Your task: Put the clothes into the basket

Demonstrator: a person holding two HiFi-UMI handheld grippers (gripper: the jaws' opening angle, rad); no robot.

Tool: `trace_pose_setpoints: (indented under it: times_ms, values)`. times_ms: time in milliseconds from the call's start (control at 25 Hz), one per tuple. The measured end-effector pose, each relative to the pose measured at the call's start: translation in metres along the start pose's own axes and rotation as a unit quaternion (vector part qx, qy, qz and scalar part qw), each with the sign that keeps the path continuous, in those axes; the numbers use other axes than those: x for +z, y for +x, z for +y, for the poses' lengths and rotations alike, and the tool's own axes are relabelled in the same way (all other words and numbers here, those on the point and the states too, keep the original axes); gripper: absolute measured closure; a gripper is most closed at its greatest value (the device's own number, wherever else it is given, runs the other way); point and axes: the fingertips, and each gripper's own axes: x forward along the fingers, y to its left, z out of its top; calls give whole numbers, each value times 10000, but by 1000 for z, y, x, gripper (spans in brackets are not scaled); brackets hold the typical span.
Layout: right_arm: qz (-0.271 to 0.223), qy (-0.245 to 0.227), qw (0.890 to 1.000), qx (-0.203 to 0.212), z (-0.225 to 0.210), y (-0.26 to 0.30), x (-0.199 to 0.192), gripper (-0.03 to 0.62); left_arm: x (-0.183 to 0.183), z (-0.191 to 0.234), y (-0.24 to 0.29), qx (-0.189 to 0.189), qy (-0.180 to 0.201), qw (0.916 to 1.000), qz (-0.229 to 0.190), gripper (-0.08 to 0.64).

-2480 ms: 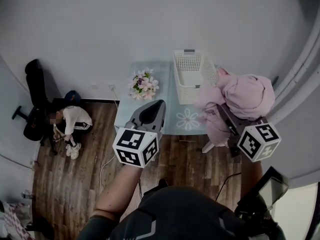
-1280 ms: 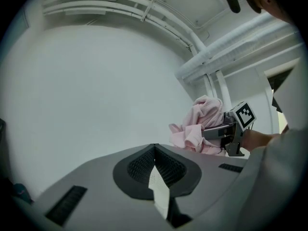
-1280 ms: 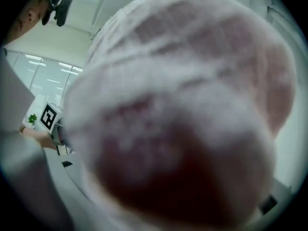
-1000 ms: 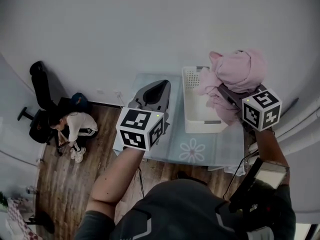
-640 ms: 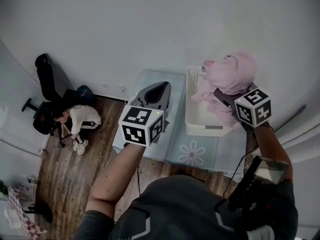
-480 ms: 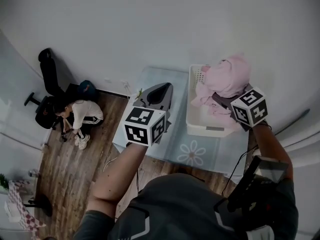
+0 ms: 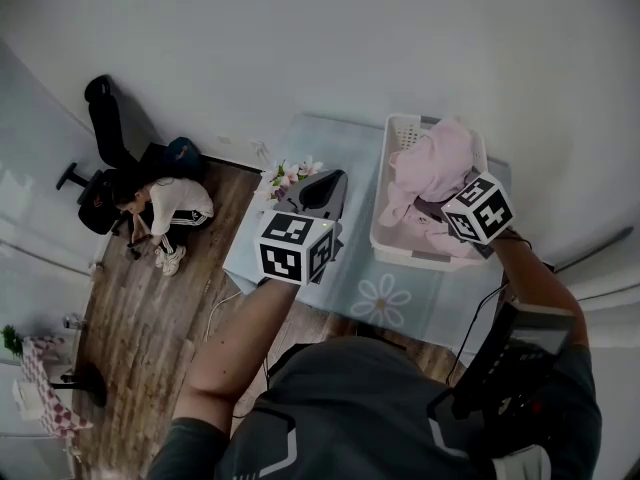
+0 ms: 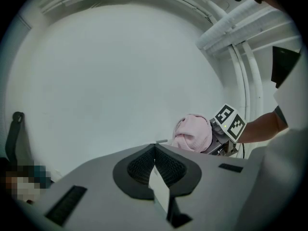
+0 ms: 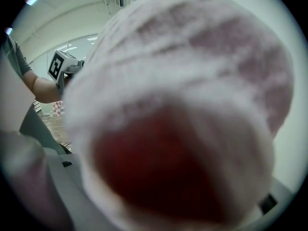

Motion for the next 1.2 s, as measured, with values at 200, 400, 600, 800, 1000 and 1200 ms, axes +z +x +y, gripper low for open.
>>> trace_pose_setpoints:
  times_ms: [200,400,600,800,1000,1200]
  values:
    - [516,-184,9973,495,12,27,-26,258,-12,7,4,97,-312,9994,113,551]
    - [957,-438,9900,943,28,51,-56,258,-23,8,8,105,-528,9982,250,551]
    - [1361,-567,9810,1262,38,73,-85,258,-33,10,7,177,-463,9982,350,551]
    - [1762,-726,9693,1556,50,86,-111,258,-37,13,3,199,-495,9978,405,551]
    - [2069,-940,9572,1794,58,98,-129,258,-37,15,8,159,-459,9978,448,551]
    - [2373,-1072,9450,1979,64,109,-150,258,-41,15,14,113,-460,9976,511,551]
